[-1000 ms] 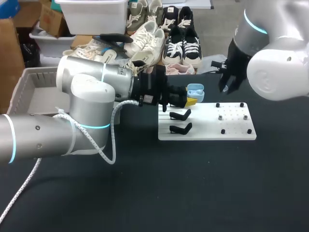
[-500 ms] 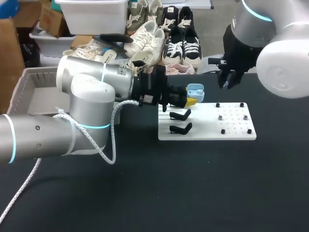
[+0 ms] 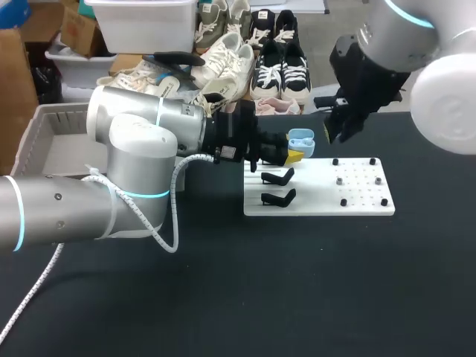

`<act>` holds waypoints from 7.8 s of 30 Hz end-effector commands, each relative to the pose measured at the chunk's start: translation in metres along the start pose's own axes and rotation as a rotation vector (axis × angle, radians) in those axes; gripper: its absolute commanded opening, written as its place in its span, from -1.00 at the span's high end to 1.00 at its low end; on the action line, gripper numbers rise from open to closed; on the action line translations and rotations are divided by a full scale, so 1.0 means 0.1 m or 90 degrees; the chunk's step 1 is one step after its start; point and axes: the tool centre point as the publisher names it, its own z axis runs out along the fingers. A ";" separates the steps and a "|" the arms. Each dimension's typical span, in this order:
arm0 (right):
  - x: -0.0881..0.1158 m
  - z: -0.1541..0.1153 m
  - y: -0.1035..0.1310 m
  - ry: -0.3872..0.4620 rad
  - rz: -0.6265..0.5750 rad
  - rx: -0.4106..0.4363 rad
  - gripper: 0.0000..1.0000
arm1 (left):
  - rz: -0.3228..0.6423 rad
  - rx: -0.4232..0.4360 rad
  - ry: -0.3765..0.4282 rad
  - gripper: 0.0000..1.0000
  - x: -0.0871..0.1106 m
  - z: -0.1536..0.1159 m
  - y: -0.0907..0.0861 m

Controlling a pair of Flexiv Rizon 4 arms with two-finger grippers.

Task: Pick up each earbud case from the left stands, insert the matching earbuds, close the lid, and place the case in the box.

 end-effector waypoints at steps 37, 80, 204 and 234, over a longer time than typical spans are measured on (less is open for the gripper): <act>-0.39 0.57 0.28 0.104 -0.131 -0.023 1.00 | 0.000 -0.002 -0.001 1.00 0.00 0.00 -0.01; -0.59 0.73 0.23 0.109 -0.117 -0.026 1.00 | 0.000 -0.002 -0.001 1.00 0.00 0.00 -0.01; -0.54 0.81 0.14 0.137 -0.144 0.006 1.00 | 0.000 -0.002 -0.001 1.00 0.00 0.00 -0.01; -0.57 0.82 0.16 0.138 -0.142 0.012 0.55 | 0.000 -0.002 -0.001 1.00 0.00 0.00 -0.01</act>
